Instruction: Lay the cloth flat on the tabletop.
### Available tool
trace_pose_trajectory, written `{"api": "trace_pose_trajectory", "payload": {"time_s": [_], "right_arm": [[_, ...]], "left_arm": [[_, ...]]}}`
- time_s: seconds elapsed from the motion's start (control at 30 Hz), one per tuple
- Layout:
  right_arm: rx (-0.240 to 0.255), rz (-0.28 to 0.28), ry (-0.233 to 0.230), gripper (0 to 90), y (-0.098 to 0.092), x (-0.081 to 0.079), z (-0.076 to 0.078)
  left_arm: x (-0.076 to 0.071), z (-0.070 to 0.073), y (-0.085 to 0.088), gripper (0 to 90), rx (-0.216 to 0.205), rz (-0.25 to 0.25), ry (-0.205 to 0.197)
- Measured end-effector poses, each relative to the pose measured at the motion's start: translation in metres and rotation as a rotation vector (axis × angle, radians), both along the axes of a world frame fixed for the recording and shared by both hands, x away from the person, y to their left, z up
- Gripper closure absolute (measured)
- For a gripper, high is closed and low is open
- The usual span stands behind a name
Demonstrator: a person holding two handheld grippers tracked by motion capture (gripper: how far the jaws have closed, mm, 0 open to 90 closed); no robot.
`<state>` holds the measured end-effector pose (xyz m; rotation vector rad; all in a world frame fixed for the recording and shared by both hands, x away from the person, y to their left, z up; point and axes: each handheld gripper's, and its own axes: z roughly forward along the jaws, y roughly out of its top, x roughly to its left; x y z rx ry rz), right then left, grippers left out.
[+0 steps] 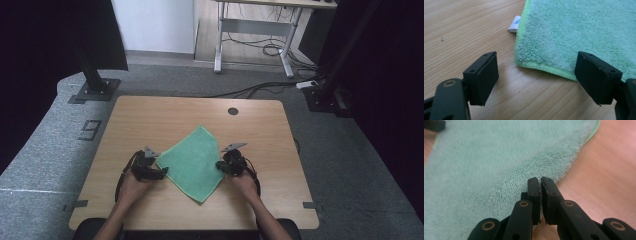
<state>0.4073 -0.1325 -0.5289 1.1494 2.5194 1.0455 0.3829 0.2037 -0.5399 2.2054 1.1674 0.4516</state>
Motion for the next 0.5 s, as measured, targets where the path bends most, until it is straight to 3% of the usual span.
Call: {"api": "trace_pose_trajectory", "payload": {"time_s": [0.1,0.13,0.27,0.47,0.5], "right_arm": [[0.013,0.003,-0.021,84.9,0.001,0.0,0.009],[0.024,0.016,-0.043,85.0,0.004,0.0,0.019],[0.032,0.054,-0.067,85.0,0.021,-0.002,0.034],[0.007,0.15,-0.064,85.1,0.062,-0.003,0.034],[0.007,0.15,-0.064,85.1,0.062,-0.003,0.034]], "left_arm": [[0.0,0.0,0.0,19.2,-0.004,0.0,0.002],[0.0,0.0,0.001,19.2,-0.008,0.001,0.003],[0.0,-0.001,0.002,19.2,-0.015,-0.001,0.008],[0.0,-0.001,0.003,19.3,-0.026,-0.006,0.015],[0.0,-0.001,0.003,19.3,-0.026,-0.006,0.015]]}}
